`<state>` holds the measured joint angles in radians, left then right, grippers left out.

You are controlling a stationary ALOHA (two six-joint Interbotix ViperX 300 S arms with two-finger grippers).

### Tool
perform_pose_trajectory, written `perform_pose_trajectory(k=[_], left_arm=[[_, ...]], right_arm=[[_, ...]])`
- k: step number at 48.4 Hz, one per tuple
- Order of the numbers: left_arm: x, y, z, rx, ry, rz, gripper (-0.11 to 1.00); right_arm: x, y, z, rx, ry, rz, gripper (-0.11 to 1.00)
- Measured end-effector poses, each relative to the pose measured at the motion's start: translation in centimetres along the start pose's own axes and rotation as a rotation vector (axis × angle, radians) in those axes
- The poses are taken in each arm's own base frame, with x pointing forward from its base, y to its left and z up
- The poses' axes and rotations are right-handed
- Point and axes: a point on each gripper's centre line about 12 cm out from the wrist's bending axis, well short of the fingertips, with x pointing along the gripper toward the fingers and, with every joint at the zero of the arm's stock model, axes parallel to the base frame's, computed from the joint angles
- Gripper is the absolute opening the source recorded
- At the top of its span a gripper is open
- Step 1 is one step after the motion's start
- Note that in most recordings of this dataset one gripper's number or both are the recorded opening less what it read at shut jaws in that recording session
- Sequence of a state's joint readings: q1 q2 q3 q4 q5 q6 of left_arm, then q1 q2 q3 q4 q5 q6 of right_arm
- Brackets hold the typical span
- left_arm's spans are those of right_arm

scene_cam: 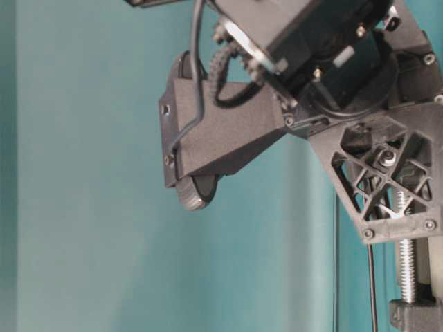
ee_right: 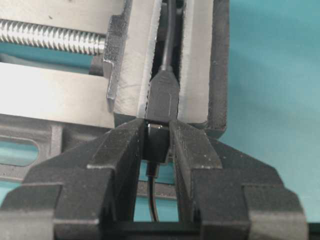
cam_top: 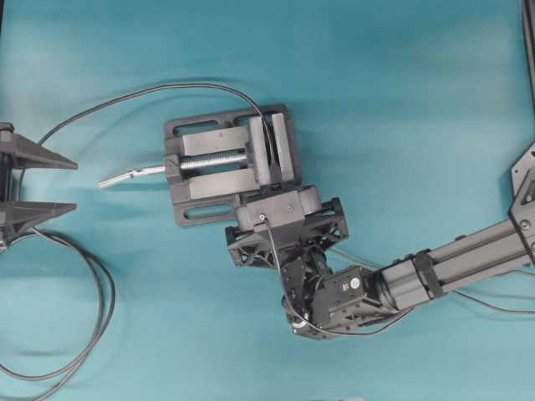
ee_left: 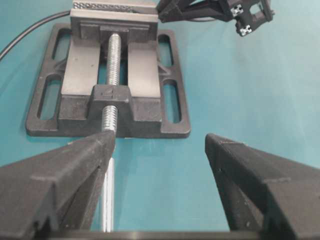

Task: Insert the USB cable into the fixed female connector.
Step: 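Press the plug further in, holding it seated in the port, then open the right gripper and pull it back from the plug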

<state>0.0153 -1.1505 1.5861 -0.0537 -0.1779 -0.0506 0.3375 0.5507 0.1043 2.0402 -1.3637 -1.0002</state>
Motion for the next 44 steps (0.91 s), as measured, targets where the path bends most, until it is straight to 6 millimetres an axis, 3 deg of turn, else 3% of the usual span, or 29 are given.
perform_pose_trajectory(k=[13, 44], left_arm=[[0.00, 0.02, -0.02, 0.004, 0.001, 0.001, 0.88], [0.00, 0.00, -0.02, 0.003, 0.002, 0.000, 0.88]], right_arm=[[0.02, 0.01, -0.04, -0.002, 0.000, 0.003, 0.47], [-0.31, -0.03, -0.43, 0.026, 0.054, -0.016, 0.47]])
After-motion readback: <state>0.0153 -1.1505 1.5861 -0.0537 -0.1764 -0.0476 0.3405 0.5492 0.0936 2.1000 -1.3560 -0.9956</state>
